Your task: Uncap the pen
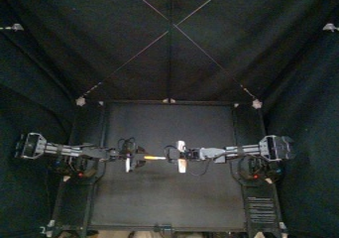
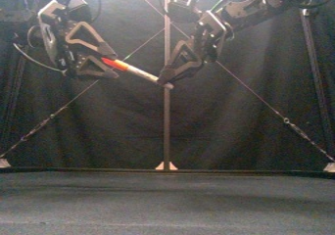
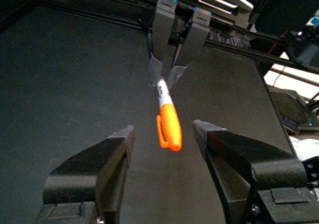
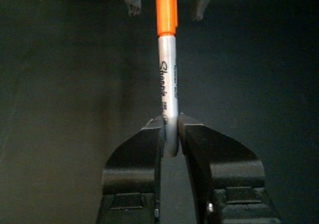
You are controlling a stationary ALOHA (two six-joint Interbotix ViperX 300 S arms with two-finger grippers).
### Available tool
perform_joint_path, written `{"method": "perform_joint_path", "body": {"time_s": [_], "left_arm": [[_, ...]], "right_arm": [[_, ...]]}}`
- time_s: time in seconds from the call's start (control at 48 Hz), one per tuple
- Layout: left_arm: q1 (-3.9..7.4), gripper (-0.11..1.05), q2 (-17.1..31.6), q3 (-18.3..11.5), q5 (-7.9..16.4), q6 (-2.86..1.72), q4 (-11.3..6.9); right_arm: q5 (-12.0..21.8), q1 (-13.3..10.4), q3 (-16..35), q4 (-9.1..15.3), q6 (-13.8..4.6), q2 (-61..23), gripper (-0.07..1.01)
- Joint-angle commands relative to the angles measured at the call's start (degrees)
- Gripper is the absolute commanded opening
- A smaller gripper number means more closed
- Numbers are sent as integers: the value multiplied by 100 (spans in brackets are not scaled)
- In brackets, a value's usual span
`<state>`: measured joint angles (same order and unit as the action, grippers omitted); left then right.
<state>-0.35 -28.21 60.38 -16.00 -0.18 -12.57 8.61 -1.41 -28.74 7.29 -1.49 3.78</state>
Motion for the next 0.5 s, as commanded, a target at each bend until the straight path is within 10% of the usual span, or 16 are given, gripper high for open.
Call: {"method": "perform_joint_path", "body": {"time_s": [0.021, 0.5], "left_arm": [[-9, 87, 167, -246, -62, 9, -9], [0, 67, 132, -299, -70, 0, -18]], "right_arm": [[-35, 9, 149, 0, -9, 105, 52], [-35, 9, 123, -9, -18, 9, 52]]}}
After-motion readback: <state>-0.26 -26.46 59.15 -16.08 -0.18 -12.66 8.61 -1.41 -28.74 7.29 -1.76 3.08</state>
